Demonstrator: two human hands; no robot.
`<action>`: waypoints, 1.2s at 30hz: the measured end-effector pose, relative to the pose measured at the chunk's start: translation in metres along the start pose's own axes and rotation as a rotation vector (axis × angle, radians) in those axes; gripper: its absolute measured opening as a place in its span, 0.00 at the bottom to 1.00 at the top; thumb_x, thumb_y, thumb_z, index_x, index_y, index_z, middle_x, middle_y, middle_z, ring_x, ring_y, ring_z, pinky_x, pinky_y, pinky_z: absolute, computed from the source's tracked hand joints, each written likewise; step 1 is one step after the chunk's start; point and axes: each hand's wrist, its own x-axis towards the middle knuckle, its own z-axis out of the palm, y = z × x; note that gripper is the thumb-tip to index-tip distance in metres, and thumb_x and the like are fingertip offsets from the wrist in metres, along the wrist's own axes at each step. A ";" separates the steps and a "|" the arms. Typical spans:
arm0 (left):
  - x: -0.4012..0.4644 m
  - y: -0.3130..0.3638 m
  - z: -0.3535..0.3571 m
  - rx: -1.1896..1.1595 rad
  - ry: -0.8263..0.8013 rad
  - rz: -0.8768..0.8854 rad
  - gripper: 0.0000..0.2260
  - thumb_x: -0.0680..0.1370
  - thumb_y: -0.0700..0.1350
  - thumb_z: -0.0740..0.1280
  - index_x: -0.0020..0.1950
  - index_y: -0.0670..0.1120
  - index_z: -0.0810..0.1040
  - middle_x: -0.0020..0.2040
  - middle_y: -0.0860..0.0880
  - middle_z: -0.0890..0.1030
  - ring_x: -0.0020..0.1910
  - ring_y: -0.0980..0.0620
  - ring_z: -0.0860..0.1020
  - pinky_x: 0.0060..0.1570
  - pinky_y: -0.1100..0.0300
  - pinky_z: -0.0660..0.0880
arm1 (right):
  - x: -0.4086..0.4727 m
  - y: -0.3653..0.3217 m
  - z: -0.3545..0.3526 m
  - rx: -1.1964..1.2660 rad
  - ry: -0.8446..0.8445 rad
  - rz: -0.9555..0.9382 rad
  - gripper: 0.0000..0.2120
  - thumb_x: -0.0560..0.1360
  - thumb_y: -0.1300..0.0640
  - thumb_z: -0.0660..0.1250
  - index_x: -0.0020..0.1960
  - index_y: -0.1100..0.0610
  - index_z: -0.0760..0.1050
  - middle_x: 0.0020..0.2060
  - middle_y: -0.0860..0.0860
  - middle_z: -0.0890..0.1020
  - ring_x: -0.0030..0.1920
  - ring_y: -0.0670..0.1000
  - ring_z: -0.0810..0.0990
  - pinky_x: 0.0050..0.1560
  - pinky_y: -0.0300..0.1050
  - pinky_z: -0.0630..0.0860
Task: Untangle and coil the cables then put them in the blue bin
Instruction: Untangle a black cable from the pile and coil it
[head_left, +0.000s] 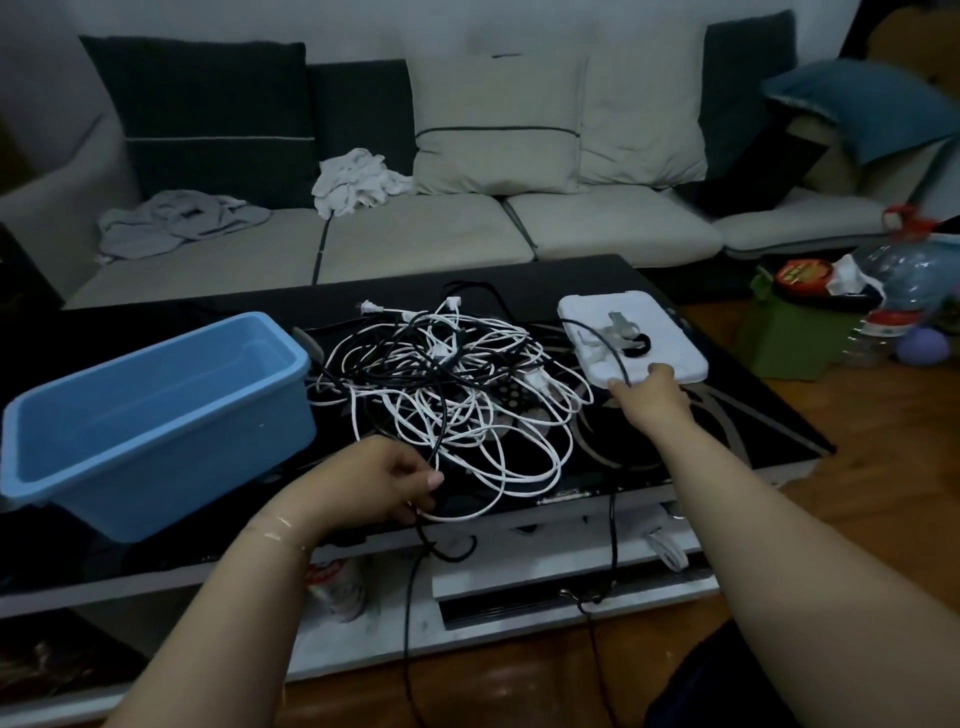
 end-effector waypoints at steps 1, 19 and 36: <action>0.001 0.001 0.000 -0.021 0.031 0.015 0.08 0.80 0.50 0.65 0.48 0.48 0.81 0.41 0.55 0.86 0.39 0.56 0.84 0.37 0.65 0.78 | 0.000 0.000 0.001 0.051 0.001 0.006 0.33 0.76 0.47 0.66 0.73 0.62 0.59 0.68 0.62 0.70 0.67 0.64 0.68 0.58 0.50 0.69; 0.016 0.019 0.010 -0.220 0.190 0.118 0.08 0.81 0.49 0.63 0.49 0.49 0.81 0.42 0.56 0.86 0.40 0.58 0.84 0.31 0.67 0.74 | -0.027 -0.041 0.034 0.077 -0.069 -0.243 0.18 0.79 0.53 0.62 0.66 0.57 0.74 0.64 0.57 0.75 0.63 0.57 0.73 0.64 0.49 0.70; 0.021 0.020 0.003 -0.539 0.346 0.055 0.15 0.82 0.55 0.56 0.52 0.48 0.79 0.48 0.51 0.86 0.45 0.55 0.84 0.44 0.61 0.77 | -0.074 -0.067 0.028 0.796 -0.504 -0.255 0.12 0.82 0.54 0.57 0.55 0.60 0.75 0.28 0.47 0.66 0.24 0.43 0.62 0.24 0.35 0.60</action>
